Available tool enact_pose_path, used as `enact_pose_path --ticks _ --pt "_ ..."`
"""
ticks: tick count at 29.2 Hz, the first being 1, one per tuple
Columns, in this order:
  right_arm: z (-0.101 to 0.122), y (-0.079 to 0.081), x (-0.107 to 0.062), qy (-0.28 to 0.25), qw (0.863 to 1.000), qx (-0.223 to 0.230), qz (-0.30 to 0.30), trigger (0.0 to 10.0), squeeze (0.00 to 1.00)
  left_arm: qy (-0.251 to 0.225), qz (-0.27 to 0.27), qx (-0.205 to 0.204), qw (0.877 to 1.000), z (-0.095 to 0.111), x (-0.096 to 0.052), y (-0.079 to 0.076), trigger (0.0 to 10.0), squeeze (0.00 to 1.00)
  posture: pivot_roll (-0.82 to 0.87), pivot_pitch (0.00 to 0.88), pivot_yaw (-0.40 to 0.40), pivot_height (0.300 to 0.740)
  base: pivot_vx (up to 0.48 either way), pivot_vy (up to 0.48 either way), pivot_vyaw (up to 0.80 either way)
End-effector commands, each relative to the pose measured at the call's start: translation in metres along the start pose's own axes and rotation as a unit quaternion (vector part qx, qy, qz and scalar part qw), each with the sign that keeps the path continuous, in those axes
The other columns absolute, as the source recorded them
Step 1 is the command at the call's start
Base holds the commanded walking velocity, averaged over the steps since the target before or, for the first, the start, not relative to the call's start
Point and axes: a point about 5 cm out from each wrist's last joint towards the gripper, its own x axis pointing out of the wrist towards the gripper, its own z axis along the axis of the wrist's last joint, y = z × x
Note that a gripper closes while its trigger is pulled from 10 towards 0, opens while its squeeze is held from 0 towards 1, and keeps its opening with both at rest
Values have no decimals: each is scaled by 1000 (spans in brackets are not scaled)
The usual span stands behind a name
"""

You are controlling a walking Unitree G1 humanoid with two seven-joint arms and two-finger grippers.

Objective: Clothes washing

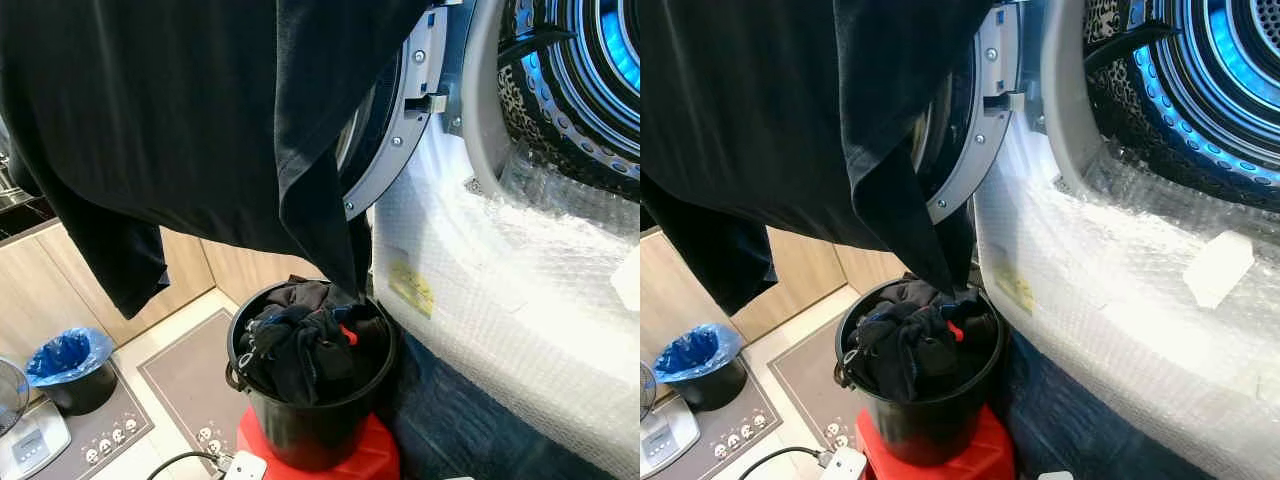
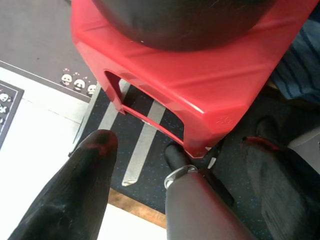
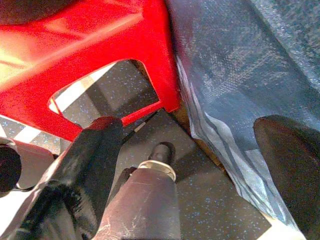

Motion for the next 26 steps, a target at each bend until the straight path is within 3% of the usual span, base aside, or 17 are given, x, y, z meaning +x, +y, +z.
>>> enact_pose_path --ticks 1,6,11,12,14,16,17,18,19,26 --pt "-2 3 0 1 1000 7 4 10000 996 12 -2 -2 1000 -7 -2 1 10000 1000 -138 0 81 740 0 0 0" --pt "-2 2 0 -1 1000 11 7 10000 1000 7 -9 -13 1000 -7 -2 0 10000 1000 -139 0 77 740 0 0 0" --pt "2 1 0 -15 1000 -7 21 10000 1000 1 -26 16 1000 -5 -1 -4 10000 1000 -136 0 75 740 0 0 0" --pt "4 0 -1 -23 999 -26 28 10000 1000 0 -35 54 998 -5 -1 -7 10000 1000 -136 0 77 740 0 0 0" --pt "6 -1 -1 -30 998 -44 34 10000 1000 0 -40 78 996 -6 -2 -8 10000 1000 -137 0 78 740 0 0 0" --pt "11 0 -1 -46 993 -97 55 10000 1000 2 -39 89 995 -9 -3 -8 10000 1000 -139 0 81 740 0 0 0" --pt "13 1 -1 -53 989 -123 60 10000 1000 3 -37 89 995 -10 -3 -7 10000 745 -139 0 82 740 0 0 0" --pt "15 1 -2 -63 986 -139 69 10000 863 8 -32 92 995 -12 -4 -5 10000 0 -140 0 83 740 0 0 0" --pt "20 1 -2 -80 981 -156 83 10000 0 17 -26 93 995 -16 -5 -2 10000 0 -142 0 84 740 0 0 0" --pt "30 1 -8 -122 963 -180 159 10000 0 40 -13 93 995 -27 -8 4 10000 0 -157 0 89 740 0 0 0"
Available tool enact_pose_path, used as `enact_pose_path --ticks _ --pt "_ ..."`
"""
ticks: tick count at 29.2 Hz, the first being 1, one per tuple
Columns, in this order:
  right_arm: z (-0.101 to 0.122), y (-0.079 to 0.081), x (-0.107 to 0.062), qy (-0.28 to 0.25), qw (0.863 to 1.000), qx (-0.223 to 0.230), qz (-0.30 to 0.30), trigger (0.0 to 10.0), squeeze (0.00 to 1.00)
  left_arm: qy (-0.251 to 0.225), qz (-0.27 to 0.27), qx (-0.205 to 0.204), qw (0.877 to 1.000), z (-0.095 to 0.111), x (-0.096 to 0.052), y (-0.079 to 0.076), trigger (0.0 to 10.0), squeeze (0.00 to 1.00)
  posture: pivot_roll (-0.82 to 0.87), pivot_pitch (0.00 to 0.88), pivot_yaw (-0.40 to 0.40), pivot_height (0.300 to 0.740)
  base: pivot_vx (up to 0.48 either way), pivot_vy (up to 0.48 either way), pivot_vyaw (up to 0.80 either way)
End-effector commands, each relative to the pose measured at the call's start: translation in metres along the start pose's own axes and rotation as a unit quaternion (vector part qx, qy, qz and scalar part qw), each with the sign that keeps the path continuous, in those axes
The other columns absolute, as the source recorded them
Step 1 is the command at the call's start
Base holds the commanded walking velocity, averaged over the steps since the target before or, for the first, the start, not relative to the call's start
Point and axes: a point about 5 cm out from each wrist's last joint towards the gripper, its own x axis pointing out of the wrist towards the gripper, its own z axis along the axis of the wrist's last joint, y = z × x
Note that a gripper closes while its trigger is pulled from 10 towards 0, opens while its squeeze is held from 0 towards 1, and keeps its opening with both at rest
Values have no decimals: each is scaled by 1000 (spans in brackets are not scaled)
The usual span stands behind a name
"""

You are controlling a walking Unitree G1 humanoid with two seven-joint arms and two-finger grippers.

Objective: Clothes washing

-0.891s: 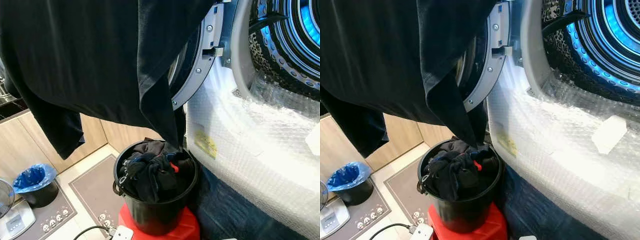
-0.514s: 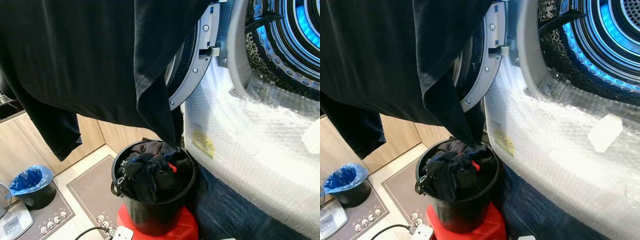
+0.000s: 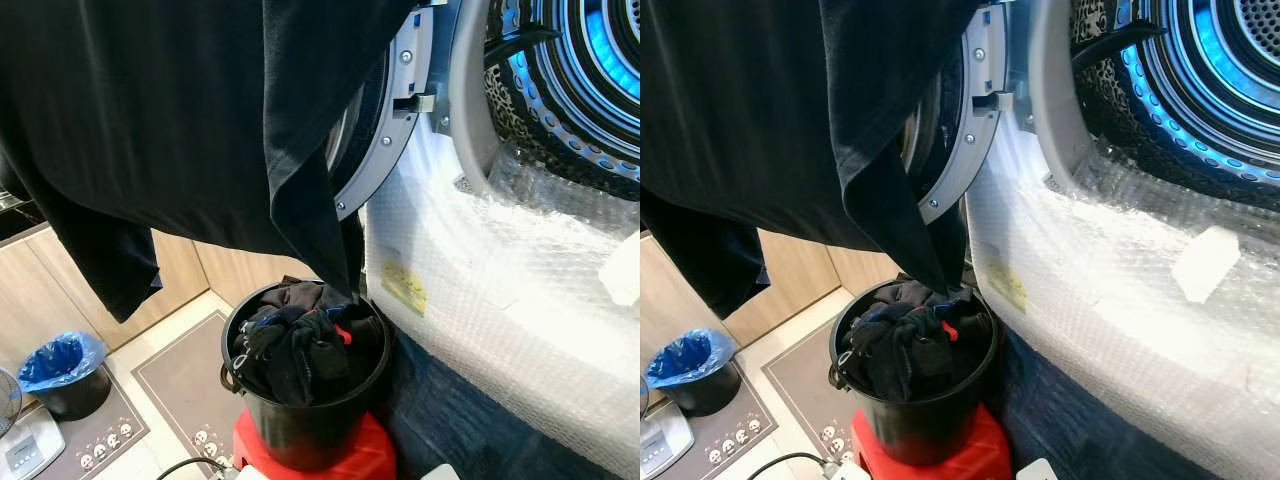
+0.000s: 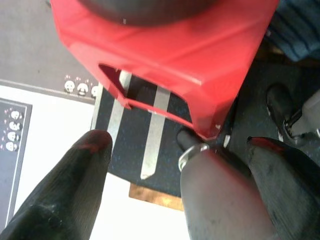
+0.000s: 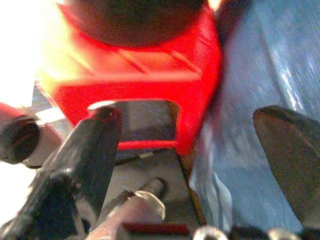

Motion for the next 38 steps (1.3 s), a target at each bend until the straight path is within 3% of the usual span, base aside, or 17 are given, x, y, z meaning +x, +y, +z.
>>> enact_pose_path --ticks 1,5,9,11,12,15,16,20,21,25,29,31,33,38 --pt "7 2 0 -28 999 -1 35 10000 0 20 1 10 1000 -8 -1 1 10000 0 -158 0 89 740 0 0 0" --pt "18 -4 -4 -70 993 31 95 10000 0 18 -1 13 1000 -6 -1 0 10000 0 -166 0 89 740 0 0 0" --pt "23 -3 -12 -91 981 8 171 10000 0 13 -5 12 1000 -4 0 -1 10000 0 -173 0 90 740 0 0 0" --pt "28 -2 -20 -102 970 5 222 10000 0 10 -9 22 1000 -2 0 -1 10000 0 -174 0 83 740 0 0 0" --pt "35 0 -30 -117 957 6 264 10000 0 9 -11 27 1000 -1 0 -2 10000 0 -173 0 82 740 0 0 0" --pt "52 -2 -46 -143 941 13 307 10000 0 10 -10 28 1000 0 0 -1 10000 0 -168 0 71 740 0 0 0" --pt "52 -2 -46 -143 941 13 307 10000 0 10 -10 28 1000 0 0 -1 10000 0 -168 0 71 740 0 0 0" --pt "92 -6 -81 -213 904 25 369 10000 0 11 -8 25 1000 1 1 -2 10000 0 -154 0 63 740 0 0 0" --pt "92 -6 -81 -213 904 25 369 10000 0 11 -8 25 1000 1 1 -2 10000 0 -154 0 63 740 0 0 0" --pt "134 -10 -99 -284 886 54 361 10000 0 10 -14 30 999 1 2 -8 10000 0 -151 0 56 740 0 0 0" --pt "190 -26 -94 -373 892 120 226 10000 0 18 -20 30 999 -3 2 -18 10000 0 -144 0 43 740 0 0 0" --pt "196 -24 -95 -376 895 115 209 10000 0 19 -21 29 999 -3 2 -19 10000 0 -144 0 43 740 0 0 0" --pt "199 -10 -92 -356 909 99 194 10000 0 20 -20 23 999 -4 1 -21 10000 0 -137 0 37 740 0 0 0" --pt "199 4 -92 -346 908 93 218 10000 0 25 -16 23 999 -7 1 -22 10000 0 -130 0 35 740 0 0 0"
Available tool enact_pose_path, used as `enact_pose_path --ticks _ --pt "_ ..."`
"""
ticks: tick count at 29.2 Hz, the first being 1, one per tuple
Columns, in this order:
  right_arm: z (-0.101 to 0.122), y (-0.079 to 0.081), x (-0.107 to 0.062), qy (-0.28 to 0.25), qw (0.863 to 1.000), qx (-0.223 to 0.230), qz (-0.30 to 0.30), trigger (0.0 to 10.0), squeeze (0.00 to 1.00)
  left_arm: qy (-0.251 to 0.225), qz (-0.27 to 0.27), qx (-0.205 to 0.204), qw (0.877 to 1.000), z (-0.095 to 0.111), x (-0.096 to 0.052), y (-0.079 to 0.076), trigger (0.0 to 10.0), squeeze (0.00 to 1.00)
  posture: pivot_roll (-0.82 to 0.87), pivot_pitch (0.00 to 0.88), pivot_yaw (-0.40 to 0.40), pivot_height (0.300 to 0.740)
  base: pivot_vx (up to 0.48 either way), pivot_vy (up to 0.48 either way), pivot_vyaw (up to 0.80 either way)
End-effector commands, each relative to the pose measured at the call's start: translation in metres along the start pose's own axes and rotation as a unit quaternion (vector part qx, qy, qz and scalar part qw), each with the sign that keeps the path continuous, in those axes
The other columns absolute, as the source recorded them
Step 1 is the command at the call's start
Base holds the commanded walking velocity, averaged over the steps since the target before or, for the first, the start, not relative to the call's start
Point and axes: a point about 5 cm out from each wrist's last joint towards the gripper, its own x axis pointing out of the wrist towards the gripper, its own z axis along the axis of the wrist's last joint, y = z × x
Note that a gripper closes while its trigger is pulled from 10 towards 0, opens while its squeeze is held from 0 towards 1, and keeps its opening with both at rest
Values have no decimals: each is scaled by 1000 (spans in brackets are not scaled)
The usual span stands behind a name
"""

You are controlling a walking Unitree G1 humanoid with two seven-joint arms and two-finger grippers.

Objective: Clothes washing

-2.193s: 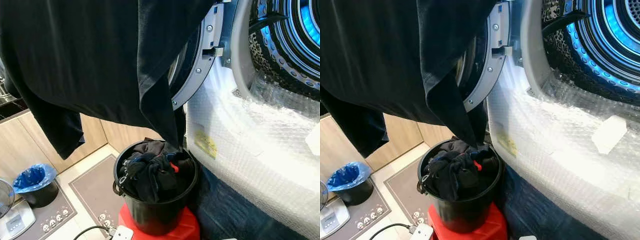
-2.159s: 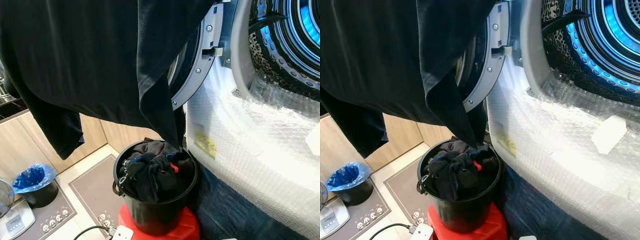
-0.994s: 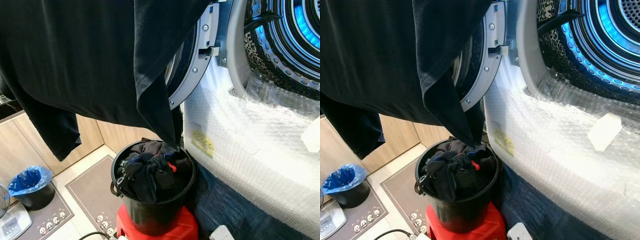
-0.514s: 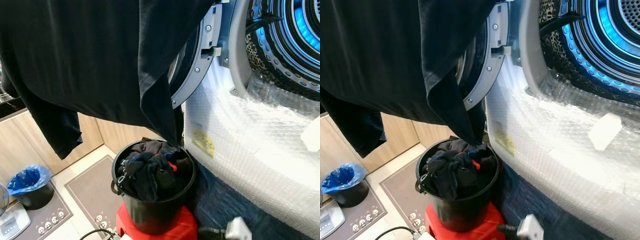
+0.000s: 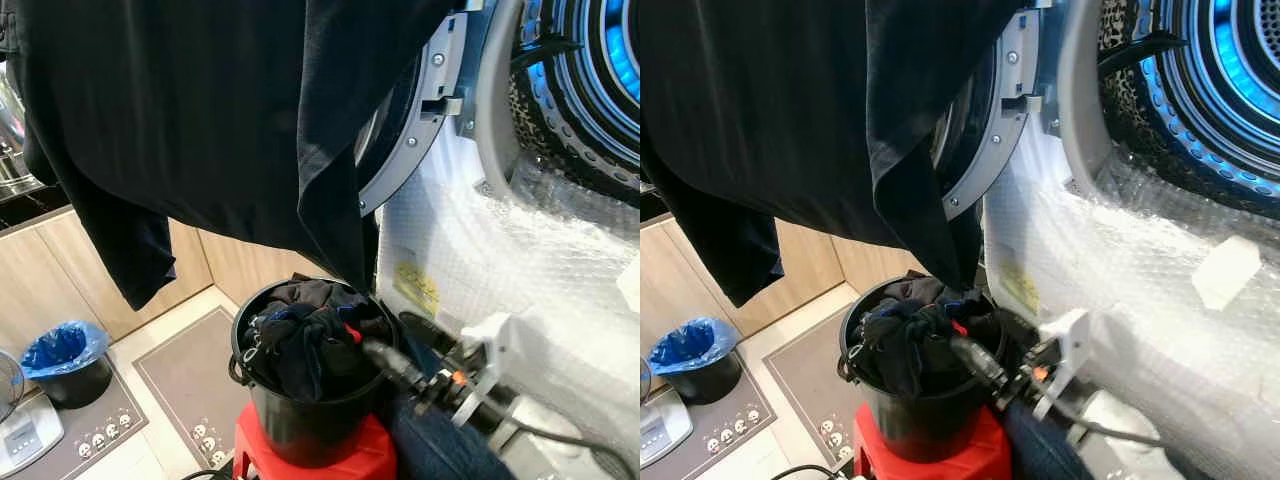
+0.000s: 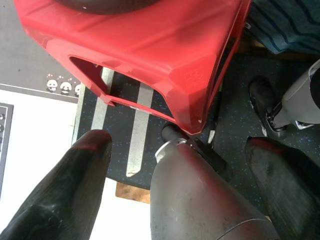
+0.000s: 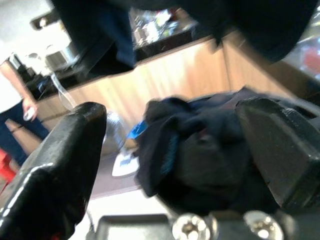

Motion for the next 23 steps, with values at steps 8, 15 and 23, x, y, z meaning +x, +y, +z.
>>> enact_pose_path --ticks 8,15,23 --pt "-3 18 6 44 999 -18 16 10000 0 30 6 10 999 -15 -3 1 10000 0 -126 0 35 740 0 0 0" --pt "-9 7 23 68 993 -61 -79 10000 0 41 8 22 999 -21 -5 1 10000 0 -124 0 29 740 0 0 0" --pt "-10 11 35 60 989 -71 -112 10000 0 46 5 28 999 -23 -5 -3 10000 0 -119 0 27 740 0 0 0"
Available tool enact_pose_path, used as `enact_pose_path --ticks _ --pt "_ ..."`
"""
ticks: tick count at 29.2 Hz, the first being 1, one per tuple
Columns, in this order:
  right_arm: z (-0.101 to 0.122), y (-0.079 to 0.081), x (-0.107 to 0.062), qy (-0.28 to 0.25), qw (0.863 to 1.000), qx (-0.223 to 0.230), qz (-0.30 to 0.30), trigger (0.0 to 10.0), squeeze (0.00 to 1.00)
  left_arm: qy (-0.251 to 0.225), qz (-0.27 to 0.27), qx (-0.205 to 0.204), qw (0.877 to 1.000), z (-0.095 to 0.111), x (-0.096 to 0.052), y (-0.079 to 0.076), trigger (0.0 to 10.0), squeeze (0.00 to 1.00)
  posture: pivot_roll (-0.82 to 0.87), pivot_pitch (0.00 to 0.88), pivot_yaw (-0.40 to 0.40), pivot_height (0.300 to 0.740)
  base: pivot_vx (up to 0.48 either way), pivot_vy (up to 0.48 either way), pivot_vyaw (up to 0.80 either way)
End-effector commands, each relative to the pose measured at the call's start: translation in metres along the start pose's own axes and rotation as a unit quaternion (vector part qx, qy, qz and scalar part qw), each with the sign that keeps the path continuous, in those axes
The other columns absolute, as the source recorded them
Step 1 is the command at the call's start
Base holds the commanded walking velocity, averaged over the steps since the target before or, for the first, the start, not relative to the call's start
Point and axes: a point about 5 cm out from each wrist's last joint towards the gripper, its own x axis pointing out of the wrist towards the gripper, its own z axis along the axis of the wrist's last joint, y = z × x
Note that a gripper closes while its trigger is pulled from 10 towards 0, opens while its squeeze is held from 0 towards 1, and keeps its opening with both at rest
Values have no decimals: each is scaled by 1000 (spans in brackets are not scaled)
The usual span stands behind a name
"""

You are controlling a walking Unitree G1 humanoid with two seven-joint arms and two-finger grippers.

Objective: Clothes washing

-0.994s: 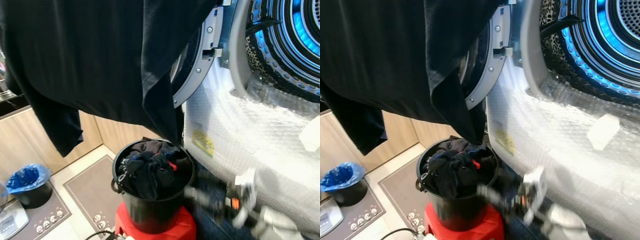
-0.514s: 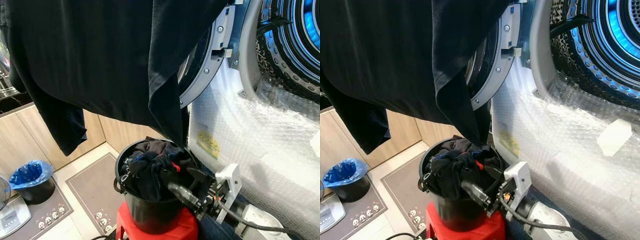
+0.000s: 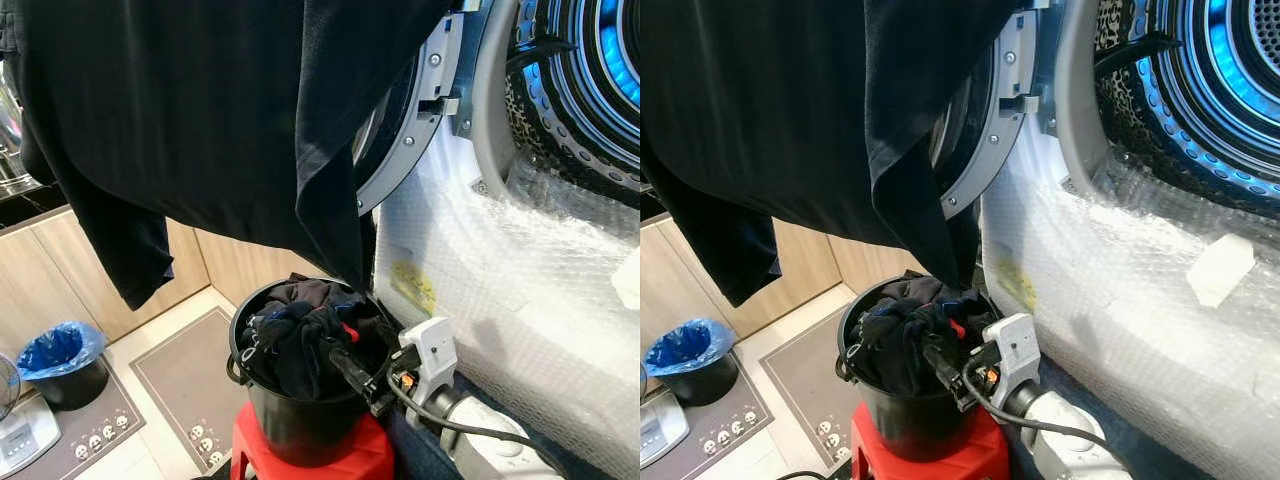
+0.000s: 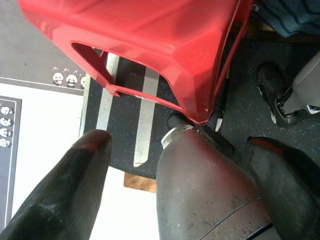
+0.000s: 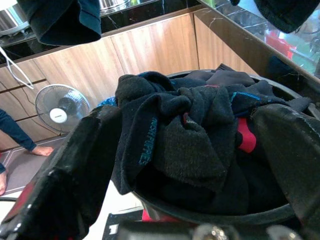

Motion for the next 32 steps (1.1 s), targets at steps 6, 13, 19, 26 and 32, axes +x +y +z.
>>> enact_pose_path --ticks 6,13,19,26,32 --pt "1 15 7 0 1000 -20 13 10000 0 27 -4 13 1000 -14 -3 -5 10000 0 -117 0 30 740 0 0 0" --pt "2 19 6 -4 999 -24 28 10000 0 26 -1 15 1000 -14 -3 -4 10000 0 -115 0 29 740 0 0 0" --pt "4 30 10 2 996 -80 33 10000 0 22 2 14 1000 -12 -2 -4 10000 0 -111 0 23 740 0 0 0" --pt "-1 33 33 26 992 -117 -42 10000 0 21 4 9 1000 -11 -2 -4 10000 0 -106 0 21 740 0 0 0" --pt "-7 35 52 58 989 -90 -97 10000 0 20 3 9 1000 -12 -2 -5 10000 0 -98 0 21 740 0 0 0"
